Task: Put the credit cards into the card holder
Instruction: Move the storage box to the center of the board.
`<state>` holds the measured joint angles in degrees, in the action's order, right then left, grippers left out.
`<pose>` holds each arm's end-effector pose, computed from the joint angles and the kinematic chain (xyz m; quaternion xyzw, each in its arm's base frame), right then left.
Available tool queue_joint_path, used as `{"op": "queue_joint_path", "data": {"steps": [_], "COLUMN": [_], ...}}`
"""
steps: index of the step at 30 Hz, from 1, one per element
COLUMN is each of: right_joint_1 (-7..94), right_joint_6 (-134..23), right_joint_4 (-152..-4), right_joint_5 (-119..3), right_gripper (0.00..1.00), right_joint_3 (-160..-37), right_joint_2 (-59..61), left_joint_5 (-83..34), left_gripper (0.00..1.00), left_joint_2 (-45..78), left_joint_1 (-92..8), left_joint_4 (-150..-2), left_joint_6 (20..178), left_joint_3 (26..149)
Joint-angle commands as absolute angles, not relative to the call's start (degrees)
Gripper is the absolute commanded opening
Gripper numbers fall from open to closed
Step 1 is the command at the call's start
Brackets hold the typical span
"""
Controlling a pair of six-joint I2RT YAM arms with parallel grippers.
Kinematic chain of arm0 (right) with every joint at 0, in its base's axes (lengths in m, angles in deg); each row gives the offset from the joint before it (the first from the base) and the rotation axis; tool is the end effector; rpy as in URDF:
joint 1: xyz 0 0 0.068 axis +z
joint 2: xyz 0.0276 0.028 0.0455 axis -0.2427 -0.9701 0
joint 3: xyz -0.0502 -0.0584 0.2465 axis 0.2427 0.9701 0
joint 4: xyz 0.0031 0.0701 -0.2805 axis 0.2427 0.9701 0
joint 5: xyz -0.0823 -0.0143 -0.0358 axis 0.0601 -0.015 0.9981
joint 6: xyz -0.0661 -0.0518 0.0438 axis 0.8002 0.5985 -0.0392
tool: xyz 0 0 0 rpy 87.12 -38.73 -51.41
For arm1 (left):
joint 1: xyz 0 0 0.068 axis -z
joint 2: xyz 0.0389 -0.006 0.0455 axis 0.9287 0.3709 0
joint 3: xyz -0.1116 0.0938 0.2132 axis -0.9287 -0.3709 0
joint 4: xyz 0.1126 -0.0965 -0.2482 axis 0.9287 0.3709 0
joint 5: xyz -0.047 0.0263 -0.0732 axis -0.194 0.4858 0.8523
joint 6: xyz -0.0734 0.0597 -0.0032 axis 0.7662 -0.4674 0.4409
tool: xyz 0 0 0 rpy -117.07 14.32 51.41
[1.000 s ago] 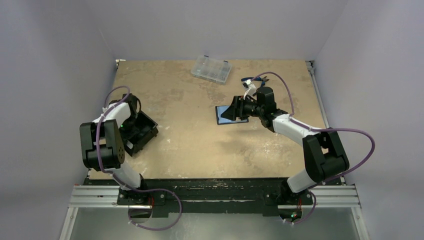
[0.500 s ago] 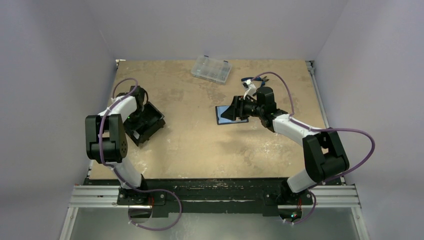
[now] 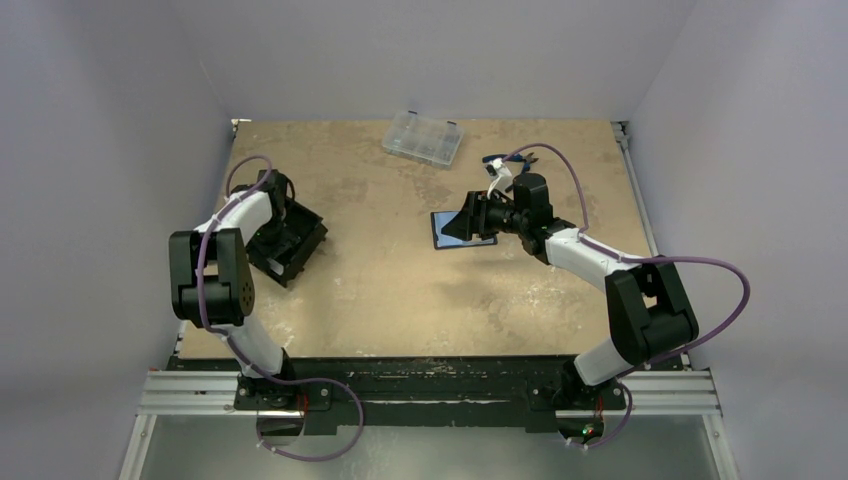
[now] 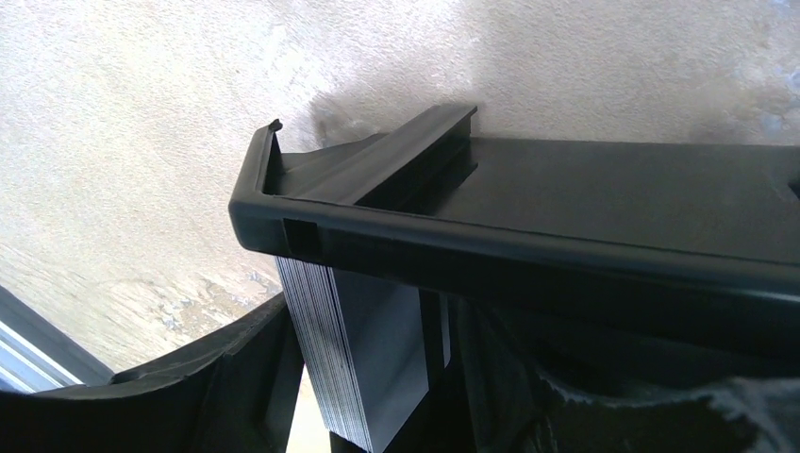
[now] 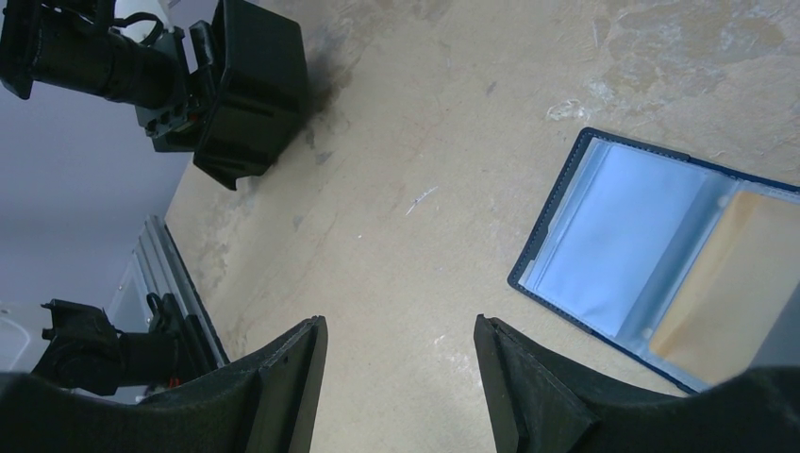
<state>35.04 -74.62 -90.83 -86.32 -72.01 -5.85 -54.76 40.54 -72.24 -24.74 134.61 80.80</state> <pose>0.3464 0.1862 0.1718 -0.1239 0.8164 0.4381 0.3552 0.3359 0.0559 0.1024 -0.4309 0.8799 0.1584 0.1224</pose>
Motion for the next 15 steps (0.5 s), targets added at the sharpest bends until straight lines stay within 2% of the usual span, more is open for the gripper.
{"op": "queue_joint_path", "data": {"steps": [1, 6, 15], "right_joint_1": [35.2, 35.2, 35.2], "right_joint_6": [-74.8, -74.9, -74.9], "right_joint_4": [-93.4, -93.8, -93.7], "right_joint_5": [-86.7, -86.9, -86.9], "right_gripper": [0.67, 0.67, 0.67], "right_joint_3": [-71.9, -71.8, -71.8], "right_joint_2": [-5.4, -5.6, -5.5], "left_joint_5": [-50.9, -52.7, -54.0], "left_gripper": [0.60, 0.57, 0.57], "left_joint_2": [38.4, 36.1, 35.4], "left_joint_1": [-72.3, -72.4, -72.7], "left_joint_4": [-23.4, -20.9, -18.9], "left_joint_6": [135.3, 135.2, 137.2], "left_joint_3": [82.9, 85.7, 85.6]}}
